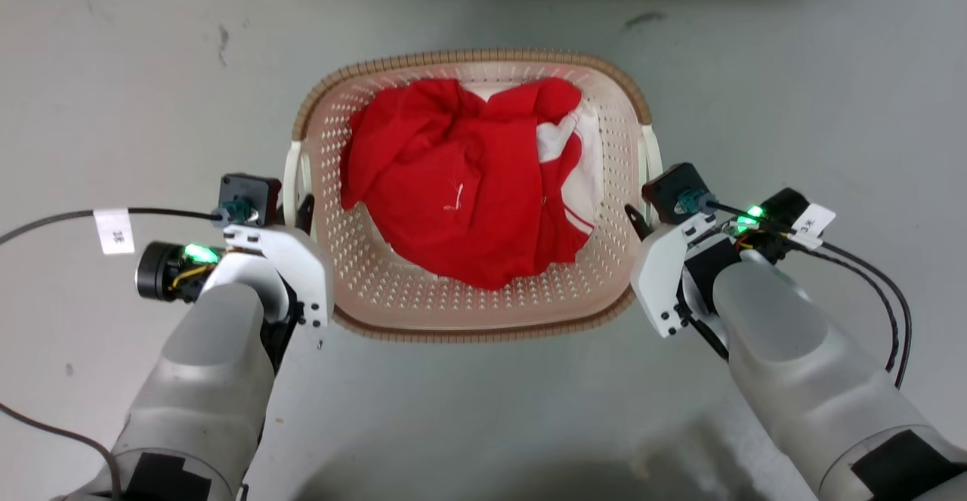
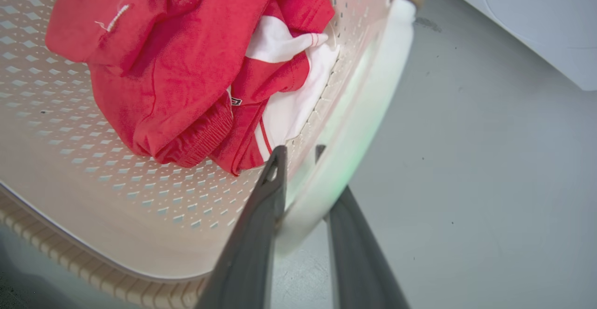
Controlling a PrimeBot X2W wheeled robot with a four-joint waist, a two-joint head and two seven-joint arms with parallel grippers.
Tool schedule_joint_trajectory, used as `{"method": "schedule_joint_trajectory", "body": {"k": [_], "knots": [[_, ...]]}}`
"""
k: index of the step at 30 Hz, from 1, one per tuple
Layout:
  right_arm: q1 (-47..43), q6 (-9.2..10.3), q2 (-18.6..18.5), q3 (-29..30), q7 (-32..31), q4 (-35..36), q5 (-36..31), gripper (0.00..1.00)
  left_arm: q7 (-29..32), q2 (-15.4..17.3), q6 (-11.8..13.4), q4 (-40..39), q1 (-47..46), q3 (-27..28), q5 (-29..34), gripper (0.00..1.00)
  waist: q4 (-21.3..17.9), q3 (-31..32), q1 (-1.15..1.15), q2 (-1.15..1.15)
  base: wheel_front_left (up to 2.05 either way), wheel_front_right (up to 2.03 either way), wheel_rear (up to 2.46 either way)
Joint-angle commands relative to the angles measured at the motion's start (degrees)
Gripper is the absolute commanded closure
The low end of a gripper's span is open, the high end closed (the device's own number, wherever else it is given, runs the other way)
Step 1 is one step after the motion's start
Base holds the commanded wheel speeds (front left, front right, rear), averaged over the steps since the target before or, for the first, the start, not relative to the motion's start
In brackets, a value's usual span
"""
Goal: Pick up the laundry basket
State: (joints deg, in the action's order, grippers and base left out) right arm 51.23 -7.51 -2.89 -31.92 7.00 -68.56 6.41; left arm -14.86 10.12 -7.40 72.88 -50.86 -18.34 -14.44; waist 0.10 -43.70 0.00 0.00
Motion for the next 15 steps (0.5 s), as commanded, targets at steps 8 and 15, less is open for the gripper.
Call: {"method": "schedule_joint_trajectory", "body": {"k": [8,15], "knots": [[-5.1,0.03,0.0,-4.9,-4.1,-0.7,5.5,1.00,5.1,-1.0,0.0,0.5,5.9,-4.5,-4.6,1.00,-0.8,14.8,0.00,0.00,0.00,0.00,0.00],[-7.9,0.03,0.1,-8.0,-7.0,-1.1,9.8,1.00,9.4,-1.9,0.0,0.5,9.4,-7.9,-8.1,1.00,-1.3,23.2,0.00,0.00,0.00,0.00,0.00]]}}
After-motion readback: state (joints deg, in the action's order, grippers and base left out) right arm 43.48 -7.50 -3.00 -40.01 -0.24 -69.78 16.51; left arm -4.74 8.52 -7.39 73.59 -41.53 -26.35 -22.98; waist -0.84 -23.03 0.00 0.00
